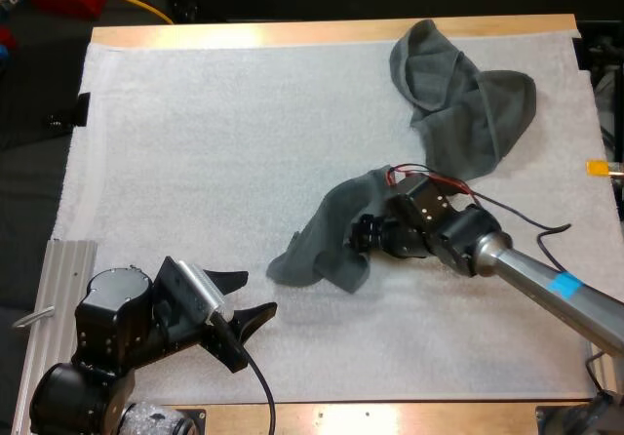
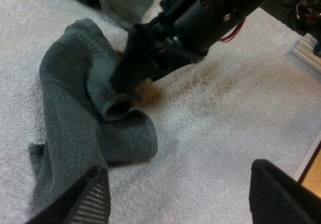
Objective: Pick towel from pile, fold and stack
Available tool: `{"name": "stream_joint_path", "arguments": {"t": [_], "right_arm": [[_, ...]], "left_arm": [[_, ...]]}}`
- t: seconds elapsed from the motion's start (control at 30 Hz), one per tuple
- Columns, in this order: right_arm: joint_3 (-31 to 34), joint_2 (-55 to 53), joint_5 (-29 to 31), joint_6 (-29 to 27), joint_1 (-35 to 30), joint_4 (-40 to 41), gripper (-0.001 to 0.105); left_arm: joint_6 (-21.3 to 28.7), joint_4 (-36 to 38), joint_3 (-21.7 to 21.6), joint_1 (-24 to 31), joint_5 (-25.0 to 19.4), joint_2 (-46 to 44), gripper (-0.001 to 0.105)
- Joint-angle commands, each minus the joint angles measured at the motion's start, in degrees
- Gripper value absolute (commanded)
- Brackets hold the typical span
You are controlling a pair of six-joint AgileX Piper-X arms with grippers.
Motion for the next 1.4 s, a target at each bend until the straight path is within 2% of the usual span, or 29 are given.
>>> {"name": "stream_joint_path", "arguments": {"t": [0.0,0.17,0.2,0.27,0.3,0.4,0.43,0.47,0.53,0.57,0.63,0.67,0.83,0.87,1.03,1.07,1.23,1.37], "right_arm": [[-0.1,0.6,-0.5,1.1,0.0,-1.4,0.071],[-0.2,4.8,0.3,4.5,0.0,-4.8,0.07],[-0.2,5.7,0.4,4.5,0.0,-5.5,0.059],[-0.2,5.9,0.4,4.5,0.0,-5.5,0.05],[-0.2,5.9,1.8,4.5,0.0,-6.6,0.019],[-0.6,5.4,1.2,3.7,0.1,-6.7,0.002],[-0.7,4.7,1.2,2.6,0.2,-6.7,0.0],[-1.3,1.8,1.7,-2.7,0.2,-6.3,0.001],[-2.3,-0.3,2.0,-5.5,0.2,-5.3,0.001],[-4.5,-3.3,2.1,-9.5,0.2,-3.6,0.001],[-6.7,-5.0,2.1,-11.7,0.2,-2.1,0.001],[-10.2,-6.9,2.9,-13.8,0.2,-0.5,0.001],[-18.7,-8.2,3.0,-15.2,0.2,-0.2,0.001],[-25.6,-8.2,1.3,-15.2,0.2,-0.3,0.001],[-26.1,-8.1,-5.1,-12.1,0.3,-2.9,0.001],[-25.7,-7.5,-6.3,-12.0,2.0,-1.5,0.001],[-24.5,-5.1,-6.5,-13.3,6.8,3.3,0.001],[-19.1,-3.1,-5.1,-12.6,9.1,3.4,0.001]], "left_arm": [[-0.5,-0.3,-0.5,-0.2,0.7,0.0,0.058],[-0.5,-0.3,-0.5,-0.2,0.7,0.0,0.058],[-0.5,-0.3,-0.5,-0.2,0.7,0.0,0.058],[-0.5,-0.3,-0.5,-0.2,0.7,0.0,0.058],[-0.5,-0.3,-0.5,-0.2,0.7,0.0,0.058],[-0.5,-0.3,-0.5,-0.2,0.7,0.0,0.058],[-0.5,-0.3,-0.5,-0.2,0.7,0.0,0.058],[-0.5,-0.3,-0.5,-0.2,0.7,0.0,0.058],[-0.5,-0.3,-0.5,-0.2,0.7,0.0,0.058],[-0.5,-0.3,-0.5,-0.2,0.7,0.0,0.058],[-0.5,-0.3,-0.5,-0.2,0.7,0.0,0.058],[-0.5,-0.3,-0.5,-0.2,0.7,0.0,0.058],[-0.5,-0.3,-0.5,-0.2,0.7,0.0,0.058],[-0.5,-0.3,-0.5,-0.2,0.7,0.0,0.058],[-0.5,-0.3,-0.5,-0.2,0.7,0.0,0.058],[-0.5,-0.3,-0.5,-0.2,0.7,0.0,0.058],[-0.5,-0.3,-0.5,-0.2,0.7,0.0,0.058],[-0.5,-0.3,-0.5,-0.2,0.7,0.0,0.058]]}}
